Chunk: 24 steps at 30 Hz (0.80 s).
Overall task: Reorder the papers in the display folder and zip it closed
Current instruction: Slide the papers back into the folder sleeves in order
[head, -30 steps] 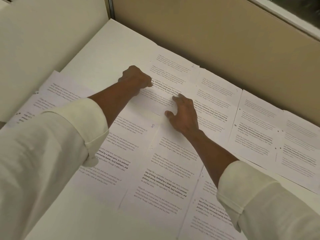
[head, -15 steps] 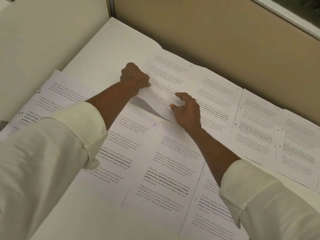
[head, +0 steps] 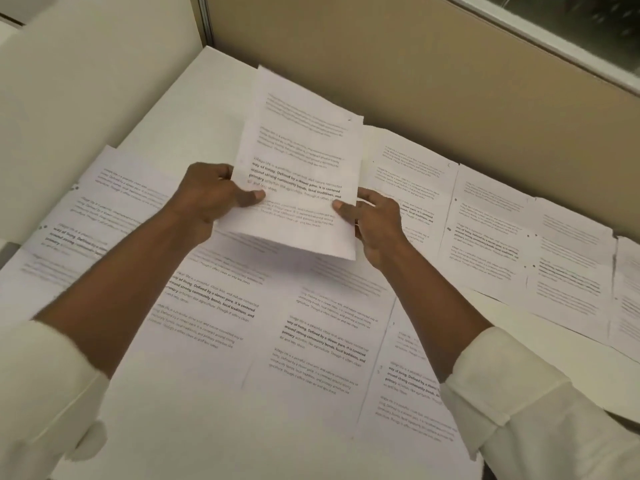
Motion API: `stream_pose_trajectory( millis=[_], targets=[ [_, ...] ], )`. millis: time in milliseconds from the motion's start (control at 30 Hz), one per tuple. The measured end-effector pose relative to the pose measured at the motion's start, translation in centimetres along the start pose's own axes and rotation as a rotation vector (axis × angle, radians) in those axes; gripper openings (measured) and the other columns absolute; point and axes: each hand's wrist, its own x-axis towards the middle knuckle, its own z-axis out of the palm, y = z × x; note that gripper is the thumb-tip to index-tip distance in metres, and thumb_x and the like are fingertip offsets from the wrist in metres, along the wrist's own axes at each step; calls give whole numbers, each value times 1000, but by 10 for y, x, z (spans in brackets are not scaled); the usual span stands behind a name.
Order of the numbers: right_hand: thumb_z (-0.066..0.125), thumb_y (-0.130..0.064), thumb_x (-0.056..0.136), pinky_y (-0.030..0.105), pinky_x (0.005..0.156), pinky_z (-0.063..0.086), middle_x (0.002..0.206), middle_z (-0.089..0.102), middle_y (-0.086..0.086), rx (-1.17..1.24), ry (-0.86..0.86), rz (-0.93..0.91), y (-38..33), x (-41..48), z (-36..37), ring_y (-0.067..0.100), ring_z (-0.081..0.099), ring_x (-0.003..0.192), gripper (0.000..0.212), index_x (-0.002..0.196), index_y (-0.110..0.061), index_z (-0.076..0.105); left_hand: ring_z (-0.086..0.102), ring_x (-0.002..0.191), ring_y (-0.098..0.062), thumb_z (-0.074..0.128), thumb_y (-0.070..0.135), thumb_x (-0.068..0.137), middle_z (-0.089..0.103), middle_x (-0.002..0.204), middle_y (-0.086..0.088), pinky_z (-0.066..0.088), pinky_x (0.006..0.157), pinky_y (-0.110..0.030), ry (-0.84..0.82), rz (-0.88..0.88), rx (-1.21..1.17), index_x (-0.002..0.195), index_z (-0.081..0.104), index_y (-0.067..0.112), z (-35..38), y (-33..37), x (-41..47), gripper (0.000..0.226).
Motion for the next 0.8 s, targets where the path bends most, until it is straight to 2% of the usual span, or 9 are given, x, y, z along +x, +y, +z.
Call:
stream_pose_trajectory(
  millis=[100,233,300,400,467,533,567,633,800],
  targets=[
    [88,0,80,36,86,63,104,81,5,-27,17,-35,8,-42,-27,21,78,99,42,118,-7,70,80,94,-18,94,6,71,83,104,0,62,86,-36,-89,-42,-3,109,79,12,11,-22,-29,41],
    [87,0,81,43,94,62,107,81,6,-61,51,-34,39,-101,-74,24,78,102,41,118,-7,70,80,95,-21,94,17,76,83,104,0,62,91,-42,-175,-79,17,114,80,11,42,-54,-64,40],
    [87,0,80,46,96,60,109,80,7,-70,66,-19,59,-131,-100,26,77,103,42,118,-6,70,81,94,-20,93,16,79,83,102,0,63,89,-40,-207,-81,4,111,82,14,62,-69,-81,34],
    [87,1,79,48,94,61,110,80,9,-55,103,19,88,-180,-138,29,77,103,41,117,-4,70,81,92,-18,91,17,81,83,99,2,63,71,-29,-234,-68,13,112,82,14,94,-89,-108,32],
    [87,3,78,48,92,62,112,79,11,-19,127,53,107,-212,-164,31,77,104,43,117,-1,69,81,93,-20,91,20,83,83,99,2,66,78,-37,-254,-65,52,112,82,15,116,-101,-126,31],
    [85,5,78,42,87,64,112,79,13,16,147,80,125,-242,-191,34,76,106,44,118,0,68,81,92,-20,90,21,86,83,98,4,65,88,-49,-282,-30,116,108,83,17,138,-113,-146,24],
    [84,5,78,39,85,64,112,79,13,26,158,87,132,-257,-204,34,76,106,43,118,0,68,81,92,-20,89,22,86,83,98,5,65,90,-51,-299,-8,146,107,82,19,149,-117,-157,22],
    [83,3,81,35,83,63,110,79,14,33,188,93,146,-285,-230,32,77,104,41,119,-3,69,81,90,-16,89,22,86,83,98,7,64,91,-50,-336,20,178,108,82,21,172,-126,-183,23],
    [83,-5,85,41,82,61,98,79,16,83,303,88,178,-339,-299,32,77,98,32,115,-5,72,80,91,-13,89,20,86,83,100,8,64,90,-45,-454,56,258,110,81,23,224,-150,-251,25]
  ],
)
